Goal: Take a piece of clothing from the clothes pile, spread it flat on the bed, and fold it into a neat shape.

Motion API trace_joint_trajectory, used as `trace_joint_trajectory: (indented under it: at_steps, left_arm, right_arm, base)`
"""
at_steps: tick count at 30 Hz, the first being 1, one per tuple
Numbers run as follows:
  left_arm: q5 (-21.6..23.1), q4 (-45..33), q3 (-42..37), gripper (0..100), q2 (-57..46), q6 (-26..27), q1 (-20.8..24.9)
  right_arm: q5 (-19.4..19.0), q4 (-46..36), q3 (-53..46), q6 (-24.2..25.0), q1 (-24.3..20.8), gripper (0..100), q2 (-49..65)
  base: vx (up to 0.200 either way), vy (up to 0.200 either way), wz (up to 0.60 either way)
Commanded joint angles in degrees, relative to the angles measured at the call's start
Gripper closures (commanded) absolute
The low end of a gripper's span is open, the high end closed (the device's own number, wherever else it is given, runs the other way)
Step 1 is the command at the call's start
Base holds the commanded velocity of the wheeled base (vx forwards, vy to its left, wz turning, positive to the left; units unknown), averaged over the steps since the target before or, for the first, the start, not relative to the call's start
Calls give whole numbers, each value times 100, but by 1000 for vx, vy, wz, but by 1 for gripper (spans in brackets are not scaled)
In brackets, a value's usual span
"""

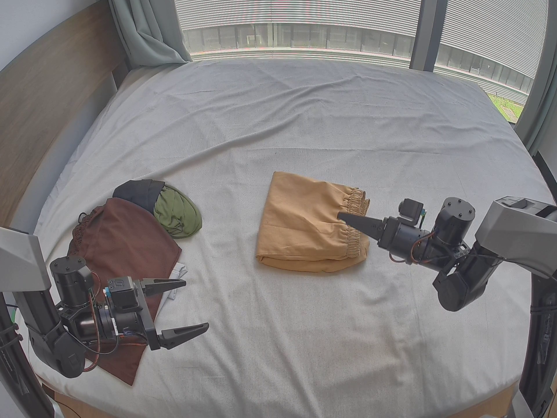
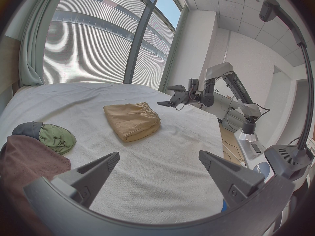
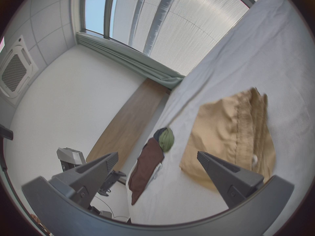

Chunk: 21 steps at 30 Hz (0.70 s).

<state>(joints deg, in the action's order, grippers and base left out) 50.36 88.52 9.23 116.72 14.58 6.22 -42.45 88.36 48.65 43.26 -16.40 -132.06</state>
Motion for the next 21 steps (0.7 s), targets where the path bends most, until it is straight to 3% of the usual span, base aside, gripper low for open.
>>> trace_joint_trajectory:
  at_steps: [1, 9, 21]
  left_arm:
    - [0, -1, 9, 0, -18, -8, 2]
    - [0, -1, 0, 0, -9, -8, -6]
    - [0, -1, -9, 0, 26, -8, -6]
  right_arm:
    - [35, -12, 909, 261, 75, 0, -417]
    - [35, -20, 2052, 384, 251, 0, -1551]
    - [52, -12, 2342, 358, 374, 0, -2087]
  base:
    - [0, 0, 0]
    - [0, 0, 0]
    - [0, 0, 0]
